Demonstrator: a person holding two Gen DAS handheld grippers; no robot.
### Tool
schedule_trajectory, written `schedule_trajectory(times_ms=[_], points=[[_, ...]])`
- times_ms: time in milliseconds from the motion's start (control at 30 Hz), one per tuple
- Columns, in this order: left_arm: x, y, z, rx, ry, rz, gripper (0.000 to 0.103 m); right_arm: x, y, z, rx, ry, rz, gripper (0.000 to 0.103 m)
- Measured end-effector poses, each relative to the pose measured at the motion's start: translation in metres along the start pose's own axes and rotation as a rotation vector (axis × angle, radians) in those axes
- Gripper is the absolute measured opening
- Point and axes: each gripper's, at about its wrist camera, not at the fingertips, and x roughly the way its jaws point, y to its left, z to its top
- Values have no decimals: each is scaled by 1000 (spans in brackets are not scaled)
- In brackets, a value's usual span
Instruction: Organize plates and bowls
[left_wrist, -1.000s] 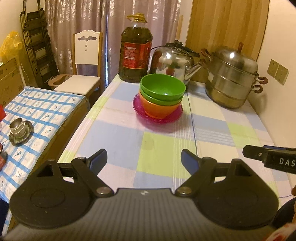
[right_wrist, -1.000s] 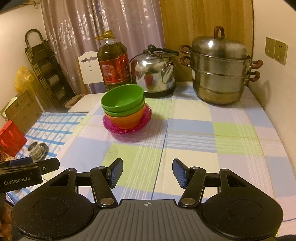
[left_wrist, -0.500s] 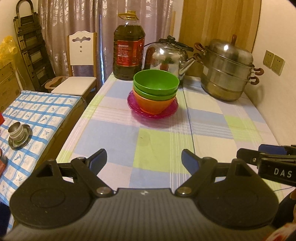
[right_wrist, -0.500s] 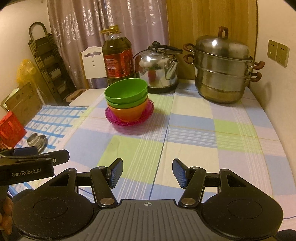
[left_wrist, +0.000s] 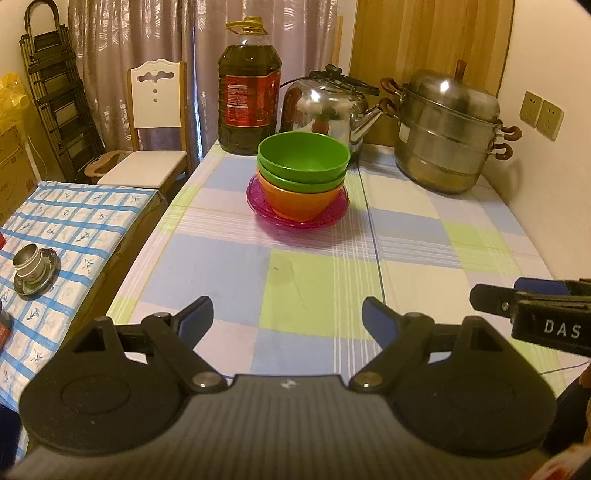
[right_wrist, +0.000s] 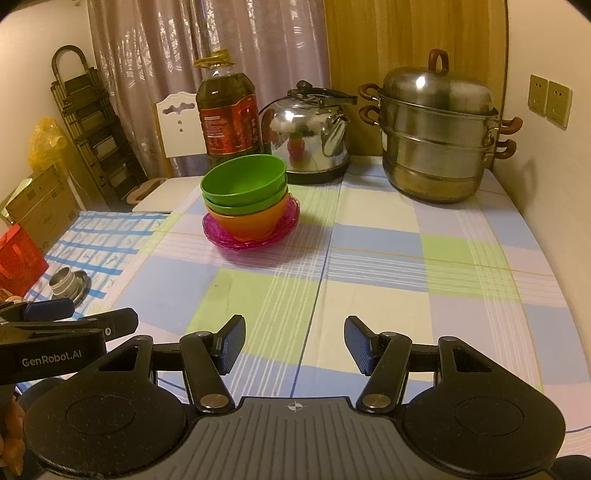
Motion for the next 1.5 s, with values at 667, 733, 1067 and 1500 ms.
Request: schedule_trajectory(times_ms=[667,733,1067,1500], points=[[4,-7,-5,2,2,-6,86,5,-3,-3,9,2,-4,59],[4,-7,-5,3,3,-5,86,6,-3,-3,10,2,-3,59],[5,-9,-5,6,2,-4,86,6,-5,-3,12,4,-3,59],[4,-9,-5,4,2,-4,86,5,-6,-3,15,3,-5,59]])
